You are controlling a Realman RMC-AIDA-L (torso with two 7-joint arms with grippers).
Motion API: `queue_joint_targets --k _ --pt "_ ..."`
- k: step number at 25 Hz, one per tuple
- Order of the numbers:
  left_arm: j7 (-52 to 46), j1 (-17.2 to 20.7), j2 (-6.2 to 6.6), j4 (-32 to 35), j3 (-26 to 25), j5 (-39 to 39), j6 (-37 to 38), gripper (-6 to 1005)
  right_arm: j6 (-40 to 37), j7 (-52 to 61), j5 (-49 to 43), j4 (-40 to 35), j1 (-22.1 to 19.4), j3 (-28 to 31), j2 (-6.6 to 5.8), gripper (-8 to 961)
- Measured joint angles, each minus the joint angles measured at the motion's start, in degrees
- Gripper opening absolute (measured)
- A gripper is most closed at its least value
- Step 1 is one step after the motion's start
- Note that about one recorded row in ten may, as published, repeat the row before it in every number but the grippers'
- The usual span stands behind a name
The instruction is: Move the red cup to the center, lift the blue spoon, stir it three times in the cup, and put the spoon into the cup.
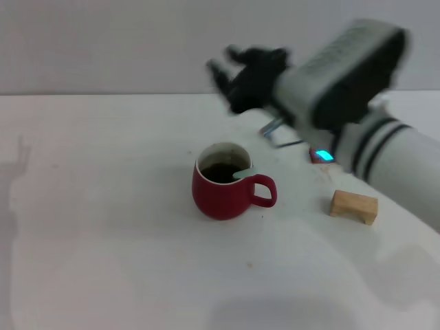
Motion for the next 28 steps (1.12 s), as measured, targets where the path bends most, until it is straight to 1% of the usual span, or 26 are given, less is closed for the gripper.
queue_joint_targets --k 1,3,4,5,8,9,10,13,15,17,20,24,28 --pt "0.0 -0.15 -0.04 -0.05 0.21 0.0 0.0 861 -3.83 0.01 -0.14 -1.14 -1.07 -0.01 0.03 297" --pt "0.0 -0.28 -0.03 -0.07 0.24 0.0 0.0 861 -14.84 0.11 0.02 -4.84 -3.32 0.36 0.1 297" --pt "0.0 -0.49 -0.04 -0.07 0.26 -0.01 0.0 861 -24.31 0.5 1.65 -9.4 -4.57 1.11 0.16 297" --pt "0.0 -0.76 -0.04 -0.08 0.27 0.0 0.0 861 -24.31 0.5 1.65 -9.4 -4.57 1.11 0.16 297" --pt "0.0 -1.26 -0.1 -0.07 0.32 0.05 -0.12 861 -39.98 0.48 10.22 -17.13 -5.8 1.79 0.22 297" --pt "0.0 -1.26 -0.1 -0.07 0.32 0.05 -0.12 861 -49.04 0.41 17.17 -21.7 -6.44 1.83 0.21 297" --pt "0.0 -1.49 -0.17 -0.07 0.36 0.09 -0.25 861 -49.04 0.41 17.17 -21.7 -6.44 1.83 0.21 297" --pt "0.0 -1.7 -0.2 -0.07 0.47 0.09 -0.33 861 -60.14 1.11 26.52 -28.83 -7.21 1.88 0.08 297" --pt "0.0 -1.87 -0.21 -0.07 0.63 0.15 -0.35 861 -65.31 2.78 30.68 -33.64 -7.33 2.06 -0.09 297" --pt "-0.01 -1.91 -0.21 -0.07 0.63 0.15 -0.43 861 -68.72 5.53 32.57 -38.68 -7.28 2.73 -0.25 297" --pt "-0.04 -1.93 -0.23 -0.07 0.62 0.12 -0.66 861 -69.76 9.69 32.7 -43.84 -7.06 3.86 -0.53 297" --pt "-1.36 -1.87 -0.3 -0.08 0.64 0.11 -0.58 861 -69.98 10.74 32.67 -48.13 -6.12 4.63 -0.82 297" --pt "-3.75 -1.17 -0.3 -0.58 0.95 0.09 0.02 861 -69.83 10.83 32.66 -50.6 -5.24 4.97 -1.49 297"
